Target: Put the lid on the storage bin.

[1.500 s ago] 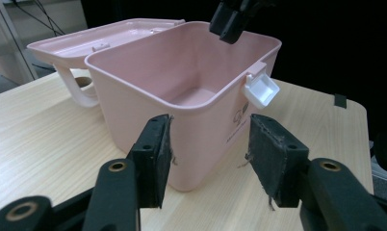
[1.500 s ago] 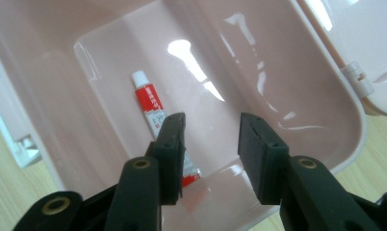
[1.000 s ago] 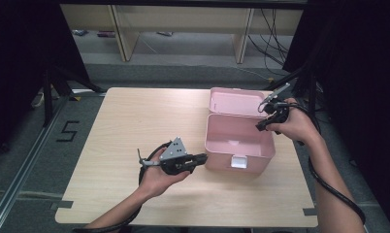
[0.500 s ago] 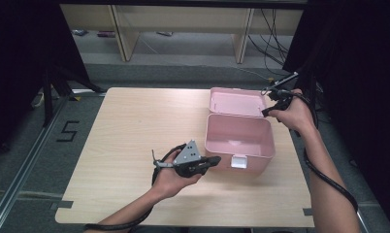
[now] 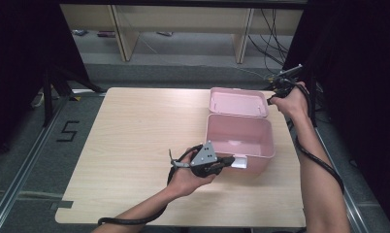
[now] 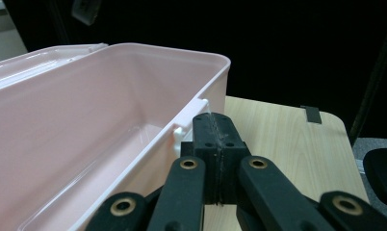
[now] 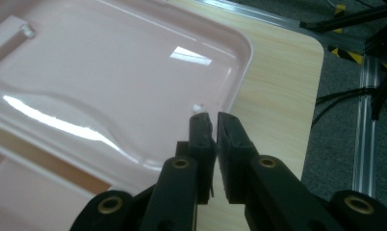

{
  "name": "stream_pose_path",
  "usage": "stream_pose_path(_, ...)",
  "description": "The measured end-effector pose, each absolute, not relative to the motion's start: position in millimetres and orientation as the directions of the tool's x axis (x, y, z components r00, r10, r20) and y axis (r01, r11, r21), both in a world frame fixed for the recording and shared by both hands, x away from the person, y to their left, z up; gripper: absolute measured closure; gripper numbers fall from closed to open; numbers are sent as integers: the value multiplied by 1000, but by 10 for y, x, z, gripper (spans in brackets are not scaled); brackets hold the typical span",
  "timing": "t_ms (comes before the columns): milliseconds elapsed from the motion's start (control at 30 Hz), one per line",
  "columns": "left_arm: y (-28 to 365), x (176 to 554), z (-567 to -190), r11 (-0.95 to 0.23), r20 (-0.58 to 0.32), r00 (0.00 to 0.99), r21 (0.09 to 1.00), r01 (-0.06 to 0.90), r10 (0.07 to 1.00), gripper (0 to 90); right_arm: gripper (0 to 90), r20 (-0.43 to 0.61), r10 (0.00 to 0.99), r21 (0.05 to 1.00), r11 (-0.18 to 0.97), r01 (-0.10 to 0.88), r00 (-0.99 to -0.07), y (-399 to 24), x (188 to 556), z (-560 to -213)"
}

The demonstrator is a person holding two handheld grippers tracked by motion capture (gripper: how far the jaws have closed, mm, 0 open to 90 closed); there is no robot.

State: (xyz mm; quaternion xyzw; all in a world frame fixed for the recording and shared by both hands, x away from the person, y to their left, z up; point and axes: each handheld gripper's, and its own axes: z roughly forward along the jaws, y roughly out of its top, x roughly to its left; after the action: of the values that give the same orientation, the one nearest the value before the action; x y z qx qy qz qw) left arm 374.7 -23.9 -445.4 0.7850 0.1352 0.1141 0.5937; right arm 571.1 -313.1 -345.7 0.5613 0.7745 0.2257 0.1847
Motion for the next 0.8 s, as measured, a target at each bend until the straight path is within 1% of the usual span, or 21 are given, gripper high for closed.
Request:
stream_pose_path(33, -262, 3754, -4466, -258, 15, 938, 963, 80, 347, 895, 856, -11, 960, 557, 239, 796, -280, -3124, 5728, -3467)
stream_pose_path(67, -282, 3765, -4478, -260, 17, 939, 962, 78, 344, 896, 852, -11, 966, 553, 222, 803, -260, -3119, 5751, -3474)
stream_pose_path(100, -304, 3769, -4489, -255, 15, 938, 964, 78, 345, 895, 849, -14, 963, 555, 230, 800, -268, -3136, 5787, -3481)
stream_pose_path(133, -318, 3776, -4494, -258, 25, 938, 964, 69, 345, 895, 844, 10, 970, 547, 199, 813, -244, -3119, 5807, -3496)
stream_pose_path(167, -333, 3777, -4502, -255, 23, 938, 964, 71, 347, 896, 842, -18, 964, 556, 229, 799, -264, -3144, 5849, -3519)
stream_pose_path(233, -356, 3784, -4518, -254, 25, 936, 965, 69, 350, 896, 834, -7, 968, 559, 211, 802, -249, -3143, 5897, -3554)
stream_pose_path(267, -365, 3791, -4527, -259, 26, 936, 963, 70, 352, 896, 832, 28, 974, 545, 173, 820, -224, -3127, 5912, -3569)
stream_pose_path(333, -382, 3802, -4549, -265, 32, 936, 962, 67, 351, 895, 824, 24, 978, 556, 161, 815, -209, -3139, 5956, -3616)
stream_pose_path(367, -394, 3801, -4559, -269, 33, 937, 961, 67, 349, 895, 820, 4, 973, 555, 191, 810, -231, -3164, 5979, -3634)
stream_pose_path(400, -397, 3807, -4566, -284, 46, 937, 957, 57, 346, 895, 815, 14, 976, 556, 174, 813, -218, -3158, 5991, -3657)
stream_pose_path(433, -411, 3803, -4576, -280, 42, 937, 958, 60, 346, 895, 808, 24, 978, 551, 162, 819, -209, -3156, 6001, -3675)
stream_pose_path(500, -429, 3805, -4594, -283, 45, 937, 957, 59, 347, 895, 803, 16, 977, 557, 167, 813, -212, -3175, 6030, -3718)
stream_pose_path(633, -452, 3809, -4614, -286, 45, 937, 956, 60, 346, 895, 801, 22, 982, 559, 146, 816, -190, -3192, 6065, -3764)
stream_pose_path(667, -457, 3811, -4619, -285, 44, 937, 957, 61, 348, 895, 801, 19, 979, 563, 156, 812, -202, -3204, 6080, -3771)
stream_pose_path(733, -468, 3814, -4634, -276, 36, 936, 959, 66, 351, 895, 801, 44, 984, 558, 117, 822, -170, -3173, 6086, -3787)
stream_pose_path(800, -474, 3822, -4642, -274, 38, 936, 960, 64, 350, 895, 799, 18, 980, 554, 155, 818, -198, -3187, 6114, -3800)
